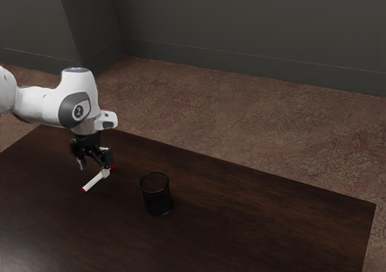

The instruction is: Put the marker into the pen holder.

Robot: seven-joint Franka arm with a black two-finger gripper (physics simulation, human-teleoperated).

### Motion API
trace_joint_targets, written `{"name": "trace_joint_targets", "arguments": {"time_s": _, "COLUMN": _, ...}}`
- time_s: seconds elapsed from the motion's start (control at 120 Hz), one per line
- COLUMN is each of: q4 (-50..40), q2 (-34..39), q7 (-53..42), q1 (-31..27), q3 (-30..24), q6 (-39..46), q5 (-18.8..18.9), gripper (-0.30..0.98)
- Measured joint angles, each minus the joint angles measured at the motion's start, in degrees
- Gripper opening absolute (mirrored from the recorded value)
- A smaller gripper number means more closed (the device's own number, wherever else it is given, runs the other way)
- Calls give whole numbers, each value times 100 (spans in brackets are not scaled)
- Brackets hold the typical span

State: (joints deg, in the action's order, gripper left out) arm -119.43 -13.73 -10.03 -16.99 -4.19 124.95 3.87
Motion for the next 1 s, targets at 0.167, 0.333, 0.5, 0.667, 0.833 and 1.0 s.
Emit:
{"name": "trace_joint_targets", "arguments": {"time_s": 0.167, "q4": 239, "q2": -499, "q7": -153, "q1": 34, "q3": 204, "q6": 784, "q5": -6, "gripper": 69}}
{"name": "trace_joint_targets", "arguments": {"time_s": 0.333, "q4": 720, "q2": -1072, "q7": -402, "q1": 83, "q3": 344, "q6": 1133, "q5": -7, "gripper": 69}}
{"name": "trace_joint_targets", "arguments": {"time_s": 0.5, "q4": 771, "q2": -1157, "q7": -827, "q1": 152, "q3": 362, "q6": 1351, "q5": 45, "gripper": 69}}
{"name": "trace_joint_targets", "arguments": {"time_s": 0.667, "q4": 763, "q2": -1155, "q7": -1265, "q1": 161, "q3": 358, "q6": 1479, "q5": 146, "gripper": 69}}
{"name": "trace_joint_targets", "arguments": {"time_s": 0.833, "q4": 762, "q2": -1153, "q7": -1595, "q1": 166, "q3": 358, "q6": 1520, "q5": 80, "gripper": 69}}
{"name": "trace_joint_targets", "arguments": {"time_s": 1.0, "q4": 811, "q2": -1183, "q7": -1840, "q1": 151, "q3": 370, "q6": 1534, "q5": -223, "gripper": 69}}
